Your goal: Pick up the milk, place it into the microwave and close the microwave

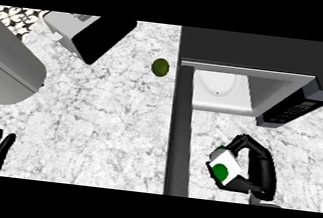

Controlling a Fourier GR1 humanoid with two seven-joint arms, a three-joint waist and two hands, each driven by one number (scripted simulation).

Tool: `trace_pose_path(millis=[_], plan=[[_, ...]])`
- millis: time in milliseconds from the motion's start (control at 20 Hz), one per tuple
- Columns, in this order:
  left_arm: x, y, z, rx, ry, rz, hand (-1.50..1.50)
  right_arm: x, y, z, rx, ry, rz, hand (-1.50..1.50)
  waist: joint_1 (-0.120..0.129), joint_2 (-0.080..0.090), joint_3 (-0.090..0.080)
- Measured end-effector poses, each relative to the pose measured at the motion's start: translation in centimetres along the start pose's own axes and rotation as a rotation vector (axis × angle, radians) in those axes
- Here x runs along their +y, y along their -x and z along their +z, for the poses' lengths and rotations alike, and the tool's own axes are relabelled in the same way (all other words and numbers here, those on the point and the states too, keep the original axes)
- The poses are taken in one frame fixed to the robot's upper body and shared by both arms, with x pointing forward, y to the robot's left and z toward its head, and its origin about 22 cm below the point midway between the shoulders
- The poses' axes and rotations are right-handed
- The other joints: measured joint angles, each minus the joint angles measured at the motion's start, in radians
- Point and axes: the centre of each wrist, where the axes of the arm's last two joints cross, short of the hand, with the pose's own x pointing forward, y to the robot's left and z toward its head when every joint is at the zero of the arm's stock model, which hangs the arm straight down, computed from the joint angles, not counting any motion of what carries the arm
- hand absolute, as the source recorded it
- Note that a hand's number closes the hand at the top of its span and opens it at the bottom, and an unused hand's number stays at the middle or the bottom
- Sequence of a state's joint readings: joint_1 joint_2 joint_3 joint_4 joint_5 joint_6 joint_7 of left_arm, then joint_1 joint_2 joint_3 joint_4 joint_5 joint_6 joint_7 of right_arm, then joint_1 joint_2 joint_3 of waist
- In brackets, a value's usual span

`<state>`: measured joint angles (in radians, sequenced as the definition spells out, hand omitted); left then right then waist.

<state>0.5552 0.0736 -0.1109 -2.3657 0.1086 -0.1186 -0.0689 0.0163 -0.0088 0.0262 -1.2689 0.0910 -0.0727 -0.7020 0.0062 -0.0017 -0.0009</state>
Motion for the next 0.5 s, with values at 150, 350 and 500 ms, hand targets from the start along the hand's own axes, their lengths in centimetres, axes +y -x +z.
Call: trace_pose_path(millis=[150, 350, 500], plan=[[0.6, 0.0, -0.2, 0.005, -0.002, -0.004, -1.50, 0.9, -0.3, -3.0, 0.028, 0.022, 0.064, 1.50, 0.003, 0.001, 0.000], [0.8, 0.1, 0.0, 0.005, 0.009, -0.004, -1.50, 0.7, -0.4, -7.4, 0.073, 0.054, 0.155, 1.50, 0.009, 0.002, 0.000], [1.3, -0.1, 0.0, 0.006, 0.016, -0.003, -1.50, 0.2, 0.1, -10.3, 0.099, 0.067, 0.212, 1.50, 0.014, 0.004, 0.001]])
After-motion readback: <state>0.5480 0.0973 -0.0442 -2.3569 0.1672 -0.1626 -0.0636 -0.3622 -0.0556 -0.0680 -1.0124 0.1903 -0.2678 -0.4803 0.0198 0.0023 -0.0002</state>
